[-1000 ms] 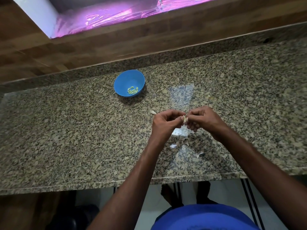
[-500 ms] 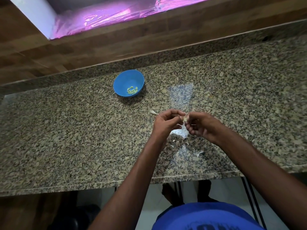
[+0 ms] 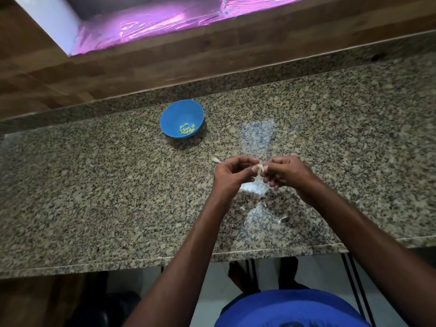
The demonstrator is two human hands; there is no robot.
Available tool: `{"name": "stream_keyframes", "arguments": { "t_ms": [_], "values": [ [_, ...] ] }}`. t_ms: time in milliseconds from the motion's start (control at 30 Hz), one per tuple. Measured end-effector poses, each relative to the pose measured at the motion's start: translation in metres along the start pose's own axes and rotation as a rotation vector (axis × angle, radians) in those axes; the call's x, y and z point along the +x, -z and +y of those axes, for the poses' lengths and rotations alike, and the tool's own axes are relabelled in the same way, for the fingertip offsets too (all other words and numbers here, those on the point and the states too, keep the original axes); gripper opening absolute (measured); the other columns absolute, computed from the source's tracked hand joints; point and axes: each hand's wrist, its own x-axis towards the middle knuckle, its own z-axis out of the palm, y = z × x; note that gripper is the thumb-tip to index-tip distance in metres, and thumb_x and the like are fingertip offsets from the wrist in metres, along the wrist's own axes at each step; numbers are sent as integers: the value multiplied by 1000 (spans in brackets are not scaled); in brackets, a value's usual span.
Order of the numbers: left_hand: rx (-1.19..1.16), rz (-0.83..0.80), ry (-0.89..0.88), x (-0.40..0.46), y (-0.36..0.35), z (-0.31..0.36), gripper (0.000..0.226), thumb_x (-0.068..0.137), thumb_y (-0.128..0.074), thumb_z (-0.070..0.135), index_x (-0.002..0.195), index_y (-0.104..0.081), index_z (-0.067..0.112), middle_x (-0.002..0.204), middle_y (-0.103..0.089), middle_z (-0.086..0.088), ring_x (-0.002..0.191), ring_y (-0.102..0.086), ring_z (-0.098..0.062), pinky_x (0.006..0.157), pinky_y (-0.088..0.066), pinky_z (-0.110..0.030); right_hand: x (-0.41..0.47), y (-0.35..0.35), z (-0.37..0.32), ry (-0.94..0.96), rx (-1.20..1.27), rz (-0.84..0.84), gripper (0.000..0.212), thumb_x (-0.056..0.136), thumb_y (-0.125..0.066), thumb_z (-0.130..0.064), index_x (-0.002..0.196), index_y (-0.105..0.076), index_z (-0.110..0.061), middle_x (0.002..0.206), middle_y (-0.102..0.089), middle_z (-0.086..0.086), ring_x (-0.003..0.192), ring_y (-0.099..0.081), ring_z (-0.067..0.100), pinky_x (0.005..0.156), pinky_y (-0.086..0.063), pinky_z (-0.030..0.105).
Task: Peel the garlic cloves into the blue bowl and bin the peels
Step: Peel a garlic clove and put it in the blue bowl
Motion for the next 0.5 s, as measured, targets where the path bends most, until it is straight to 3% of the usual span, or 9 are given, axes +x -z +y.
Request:
{"name": "stream_keyframes", "arguments": {
  "t_ms": [133,233,333,500],
  "values": [
    [-5,11,15,2,4,0,15,92,-72,2,108,-73,1,91,-74,-3,84,-67,-14,76,-56,-29,1,5,3,0,-19,19,23,99,-59,-11,81,-69,-1,70,-70,10,54,-58,15,54,-49,30],
    [2,3,16,2,4,0,15,93,-70,0,108,-73,0,86,-73,3,80,-66,-10,76,-56,-29,2,5,5,7,-59,44,26,100,-56,-11,84,-70,3,71,-70,13,54,-58,17,53,-48,31],
    [25,12,12,2,2,-1,15,92,-71,0,107,-73,-1,89,-74,-2,83,-67,-13,76,-56,-29,5,2,6,0,-58,47,33,101,-52,-16,85,-70,5,69,-70,13,54,-58,19,51,-48,29],
    [99,39,-25,2,1,-4,13,90,-76,7,103,-76,4,95,-75,-13,85,-69,-17,76,-59,-29,4,2,7,34,-100,25,32,97,-68,-29,82,-71,-1,68,-69,10,54,-60,14,52,-51,26]
  ]
}}
